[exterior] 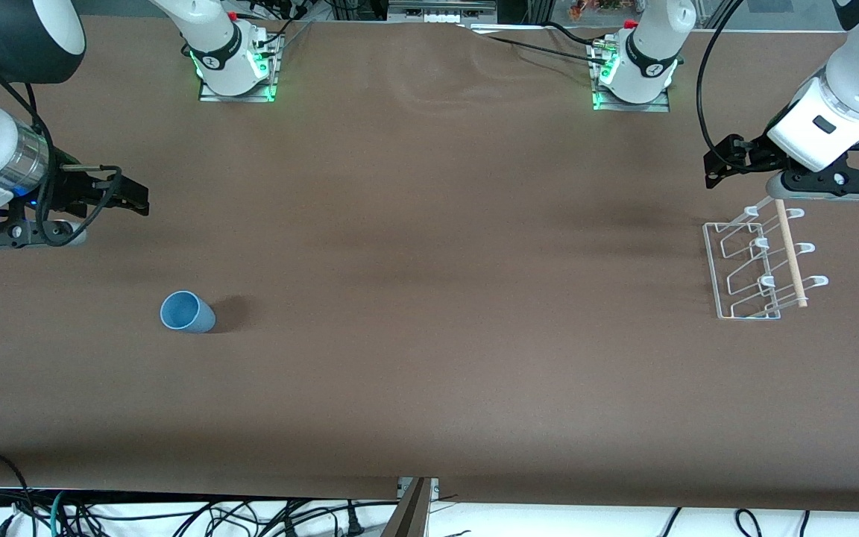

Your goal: Transfer cup to left arm and place on rack

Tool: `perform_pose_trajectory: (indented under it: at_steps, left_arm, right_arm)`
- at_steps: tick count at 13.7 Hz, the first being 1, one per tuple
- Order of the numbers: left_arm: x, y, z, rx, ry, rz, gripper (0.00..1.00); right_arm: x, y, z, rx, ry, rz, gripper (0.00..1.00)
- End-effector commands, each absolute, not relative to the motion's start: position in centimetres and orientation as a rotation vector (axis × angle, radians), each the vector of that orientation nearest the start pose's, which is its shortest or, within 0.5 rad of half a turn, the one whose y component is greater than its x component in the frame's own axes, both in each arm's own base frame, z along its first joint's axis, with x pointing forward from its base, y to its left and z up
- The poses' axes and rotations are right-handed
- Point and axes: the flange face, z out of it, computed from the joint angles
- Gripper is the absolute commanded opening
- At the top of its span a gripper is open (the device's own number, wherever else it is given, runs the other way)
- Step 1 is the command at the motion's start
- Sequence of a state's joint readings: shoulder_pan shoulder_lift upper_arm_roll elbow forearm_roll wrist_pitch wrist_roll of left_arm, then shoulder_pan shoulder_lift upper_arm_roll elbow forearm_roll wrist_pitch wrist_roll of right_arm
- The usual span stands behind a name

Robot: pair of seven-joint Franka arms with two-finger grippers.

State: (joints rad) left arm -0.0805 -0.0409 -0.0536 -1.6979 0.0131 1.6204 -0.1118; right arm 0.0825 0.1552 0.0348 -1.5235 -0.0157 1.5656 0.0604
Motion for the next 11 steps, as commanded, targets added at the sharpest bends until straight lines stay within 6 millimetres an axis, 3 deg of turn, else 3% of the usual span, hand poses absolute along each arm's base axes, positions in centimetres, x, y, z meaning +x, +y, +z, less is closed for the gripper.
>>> perform_pose_trajectory:
  at_steps: [1,6,11]
  left_arm:
    - [54.20,-7.58,59.65,-3.128,0.034,0.041,1.00]
    - [54.14,-7.98,59.65,-3.126,0.046,0.041,1.00]
    - [54.12,-7.98,59.64,-3.126,0.044,0.043,1.00]
  right_arm:
    - [59.02,6.39,56.05,-3.163,-0.125,0.177,0.99]
    - [59.36,5.64,56.05,-3.149,-0.177,0.178,0.99]
    - [59.30,6.22,55.81,-3.153,-0.173,0.187,0.99]
